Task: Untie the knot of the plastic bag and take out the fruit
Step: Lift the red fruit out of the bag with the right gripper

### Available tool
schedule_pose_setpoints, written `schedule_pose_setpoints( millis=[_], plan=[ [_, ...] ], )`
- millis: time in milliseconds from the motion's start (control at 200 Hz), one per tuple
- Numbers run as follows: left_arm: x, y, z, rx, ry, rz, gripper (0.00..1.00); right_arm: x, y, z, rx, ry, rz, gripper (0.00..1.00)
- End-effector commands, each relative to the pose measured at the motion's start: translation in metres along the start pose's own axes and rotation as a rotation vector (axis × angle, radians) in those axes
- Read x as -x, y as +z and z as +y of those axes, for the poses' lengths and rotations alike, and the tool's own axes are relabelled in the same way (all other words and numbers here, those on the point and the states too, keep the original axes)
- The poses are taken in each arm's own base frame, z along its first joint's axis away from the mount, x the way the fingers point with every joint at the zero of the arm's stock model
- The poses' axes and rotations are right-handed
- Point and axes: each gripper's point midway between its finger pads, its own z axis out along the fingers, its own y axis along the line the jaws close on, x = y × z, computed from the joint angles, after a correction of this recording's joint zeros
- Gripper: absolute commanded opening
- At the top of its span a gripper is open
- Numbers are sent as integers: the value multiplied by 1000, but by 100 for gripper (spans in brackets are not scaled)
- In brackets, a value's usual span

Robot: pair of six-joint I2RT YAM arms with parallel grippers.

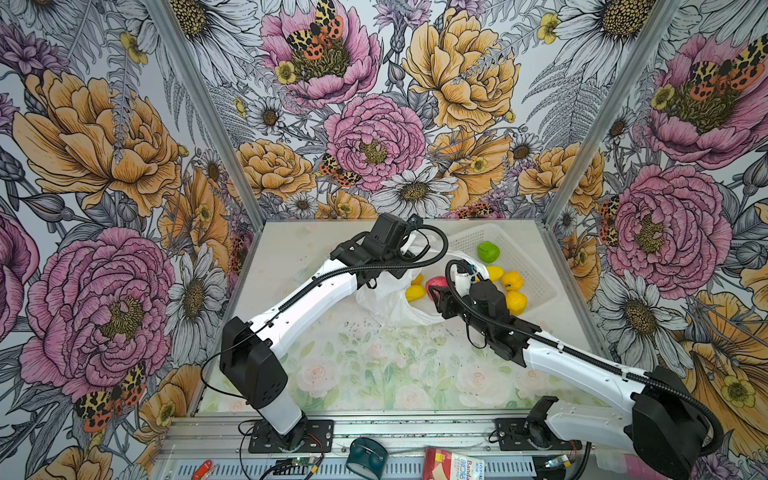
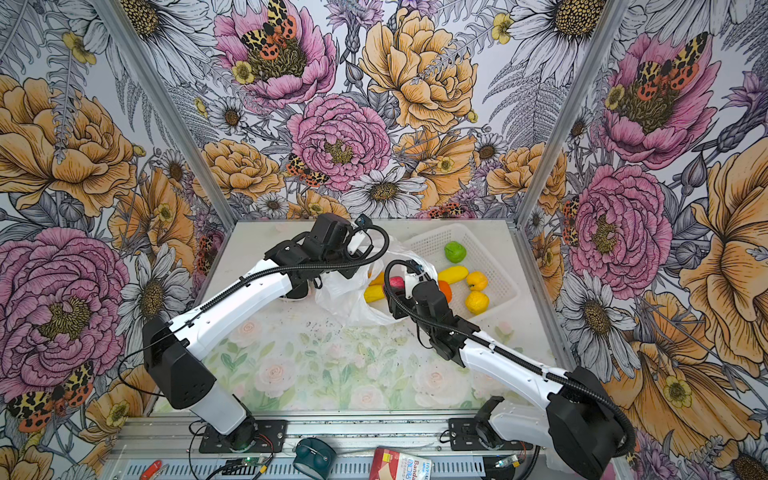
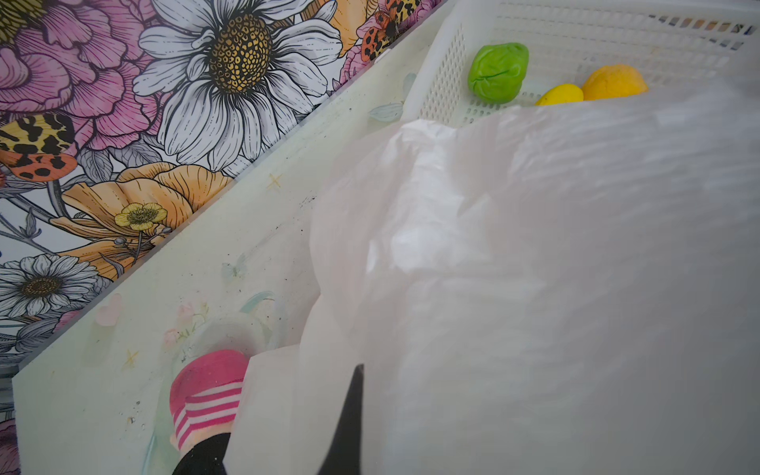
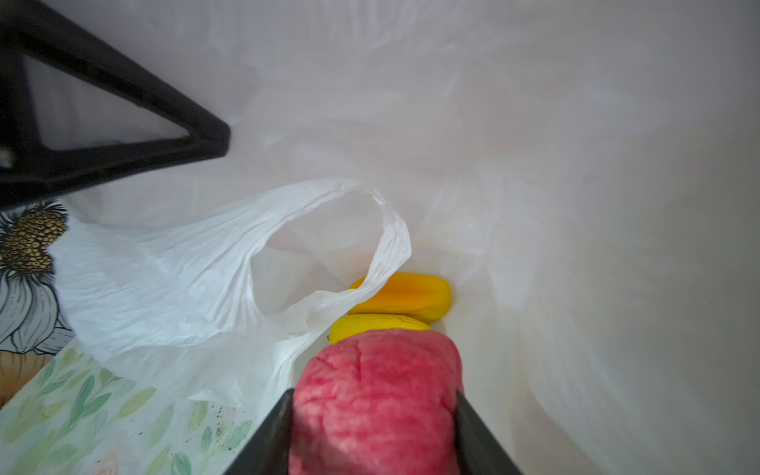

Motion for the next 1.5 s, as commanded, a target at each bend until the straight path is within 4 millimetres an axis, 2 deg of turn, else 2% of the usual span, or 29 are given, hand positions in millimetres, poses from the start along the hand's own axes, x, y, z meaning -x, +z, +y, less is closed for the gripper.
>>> schedule_pose_setpoints(
  millis=[0,140,355,520,746,871,936,1016,1131,1231,1291,1396,1496],
  plan=[
    [6,0,11,39,-32,-5,0,16,-23,25,155,-29,-64,31],
    [6,2,13,43,-41,1,0,19,-41,46,282,-51,-89,32],
    [3,4,21,83,-45,18,0,25,-54,52,320,-42,-110,29],
    [3,4,22,85,-49,20,0,31,-70,43,290,-32,-149,26],
    [2,3,34,124,-72,27,0,44,-115,29,250,-32,-251,26],
    [0,4,41,140,-91,36,0,46,-129,18,201,-38,-280,25],
    [-2,5,46,160,-98,47,0,46,-131,16,194,-35,-282,25],
    [0,4,44,150,-99,42,0,46,-126,23,237,-33,-282,25],
    [2,2,43,146,-104,34,0,40,-102,39,320,-35,-210,19],
    [-1,3,52,181,-113,43,0,35,-80,34,287,-17,-160,15],
    [-2,1,59,218,-112,48,0,33,-75,32,274,-14,-147,12],
    [-2,-3,70,277,-121,48,0,38,-86,23,236,-18,-184,10],
    [-5,-7,83,338,-138,56,0,46,-114,1,136,-18,-273,13]
  ],
)
